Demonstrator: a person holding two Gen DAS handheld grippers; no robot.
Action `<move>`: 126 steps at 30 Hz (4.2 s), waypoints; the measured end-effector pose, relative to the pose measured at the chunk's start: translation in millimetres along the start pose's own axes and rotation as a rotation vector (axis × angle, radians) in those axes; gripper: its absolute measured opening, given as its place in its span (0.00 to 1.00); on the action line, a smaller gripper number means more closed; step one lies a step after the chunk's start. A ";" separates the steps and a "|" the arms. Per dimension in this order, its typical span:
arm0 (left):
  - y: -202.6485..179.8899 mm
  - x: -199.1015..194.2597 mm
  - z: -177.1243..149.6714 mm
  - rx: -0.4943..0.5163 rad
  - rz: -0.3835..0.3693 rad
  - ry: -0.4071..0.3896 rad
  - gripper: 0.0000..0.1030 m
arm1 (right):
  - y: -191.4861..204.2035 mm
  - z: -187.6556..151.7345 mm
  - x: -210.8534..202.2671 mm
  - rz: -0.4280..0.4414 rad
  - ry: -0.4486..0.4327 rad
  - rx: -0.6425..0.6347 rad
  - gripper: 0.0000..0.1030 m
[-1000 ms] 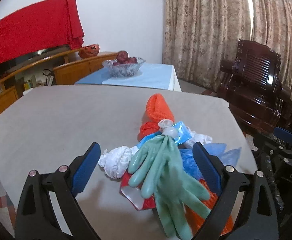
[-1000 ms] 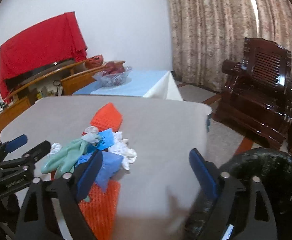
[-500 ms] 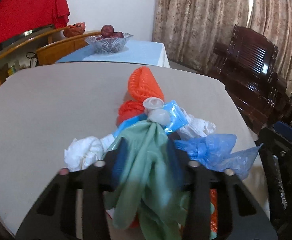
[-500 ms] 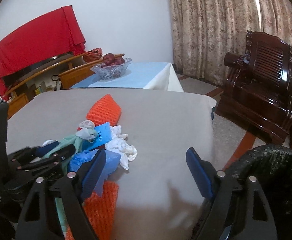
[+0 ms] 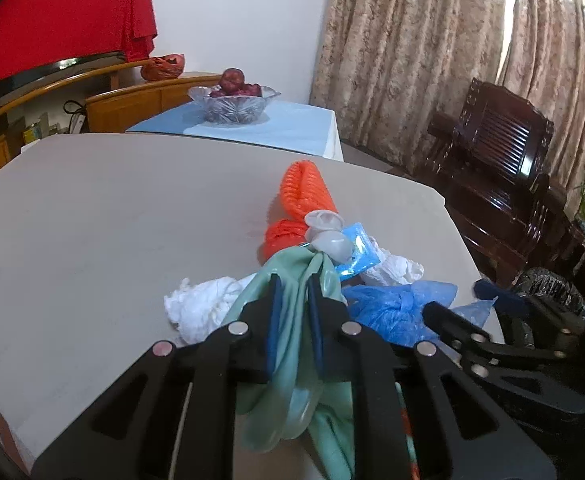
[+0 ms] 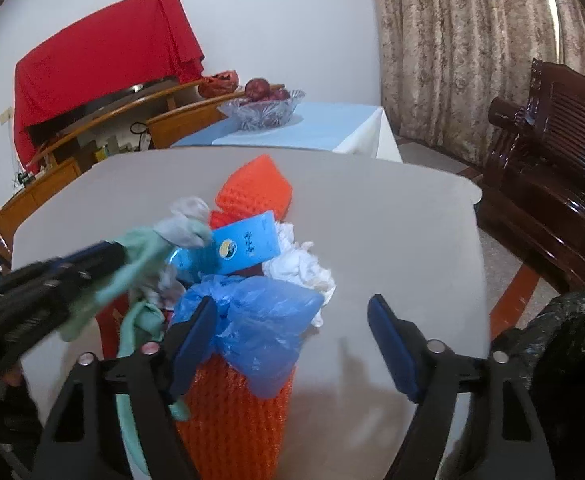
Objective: Collect trash
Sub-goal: 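Grasp the green glove with the left tool while the right tool grasps blue bags, then carry glove and blue bags over the bin and open both tools, then return both tools to the remaining trash on the table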
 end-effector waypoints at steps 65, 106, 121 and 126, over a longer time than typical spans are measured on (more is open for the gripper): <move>-307.0 -25.6 -60.6 0.145 -0.538 0.113 0.18 | -233.9 -26.5 -241.9 -0.469 -0.121 0.186 0.09; -7.0 -65.3 -13.1 0.057 0.107 -0.063 0.79 | -16.1 -5.3 -96.1 -0.079 -0.145 0.017 0.85; 8.7 -49.0 -43.6 0.027 0.102 0.001 0.73 | -1.5 -49.9 -40.3 -0.034 0.063 0.006 0.47; 4.0 -46.1 -47.1 0.037 0.087 0.009 0.73 | 2.3 -61.1 -29.1 0.011 0.138 0.014 0.34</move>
Point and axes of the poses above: each gripper's, at about its wrist camera, not at the fingertips, and x roughly the way its jaws point, y to its left, z to its top, the point moved 2 cm from there along x, roughly the way its jaws point, and after that the axes turned 12 degrees about -y, right-handed, at the moved point
